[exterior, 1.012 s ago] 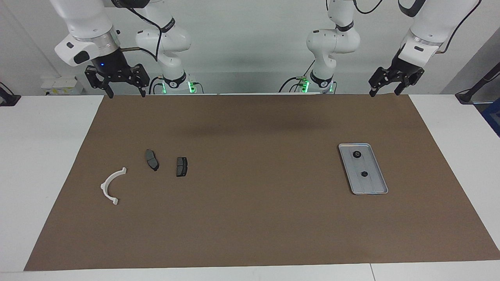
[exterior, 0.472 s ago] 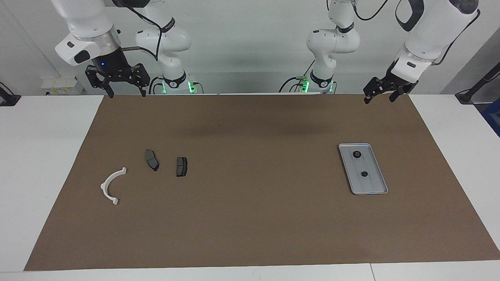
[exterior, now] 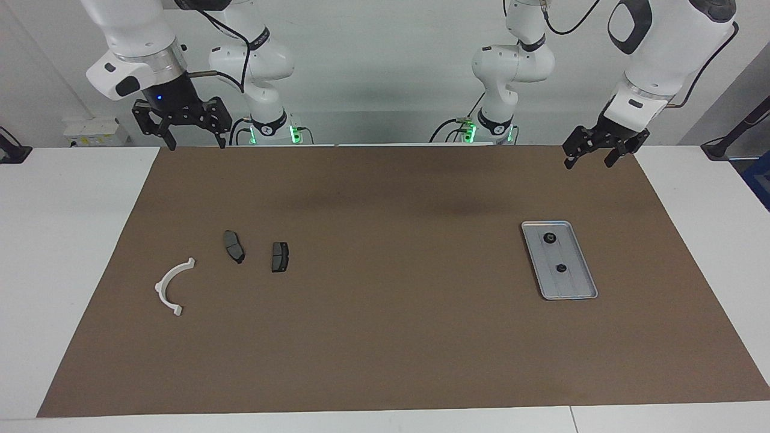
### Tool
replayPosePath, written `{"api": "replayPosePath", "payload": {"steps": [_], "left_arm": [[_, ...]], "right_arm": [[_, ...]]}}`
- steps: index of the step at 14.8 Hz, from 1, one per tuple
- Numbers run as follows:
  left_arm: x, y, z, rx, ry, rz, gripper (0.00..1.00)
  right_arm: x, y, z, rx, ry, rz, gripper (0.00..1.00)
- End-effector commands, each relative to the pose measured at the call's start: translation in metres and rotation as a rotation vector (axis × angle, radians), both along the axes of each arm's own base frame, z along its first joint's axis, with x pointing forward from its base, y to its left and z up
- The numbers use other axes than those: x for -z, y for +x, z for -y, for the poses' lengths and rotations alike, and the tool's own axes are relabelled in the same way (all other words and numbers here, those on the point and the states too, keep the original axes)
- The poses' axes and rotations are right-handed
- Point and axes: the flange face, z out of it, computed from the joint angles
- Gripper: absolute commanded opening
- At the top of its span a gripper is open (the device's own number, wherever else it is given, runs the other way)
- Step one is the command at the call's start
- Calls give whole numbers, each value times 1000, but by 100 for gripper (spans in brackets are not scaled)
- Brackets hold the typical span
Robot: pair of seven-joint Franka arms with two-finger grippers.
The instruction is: Pick bearing gear from pile to tray
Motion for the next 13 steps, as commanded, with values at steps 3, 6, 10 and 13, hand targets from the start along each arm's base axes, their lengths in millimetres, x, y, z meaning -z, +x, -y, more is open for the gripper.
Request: {"api": "replayPosePath", "payload": {"steps": [3,6,10,13], "left_arm": [[-1,3,0,42,37,3,100],[-2,1,0,44,36,-9,100],[0,-1,0,44,34,-18,100],[-1,0,-6,31,34,-14,100]], "right_arm": [[-5,-4,-1,-19,29,13,100],[-5,-4,0,-17,29,13,100],[-5,-4,1,-16,27,13,100],[-5,-4,1,-14,27,13,100]]}}
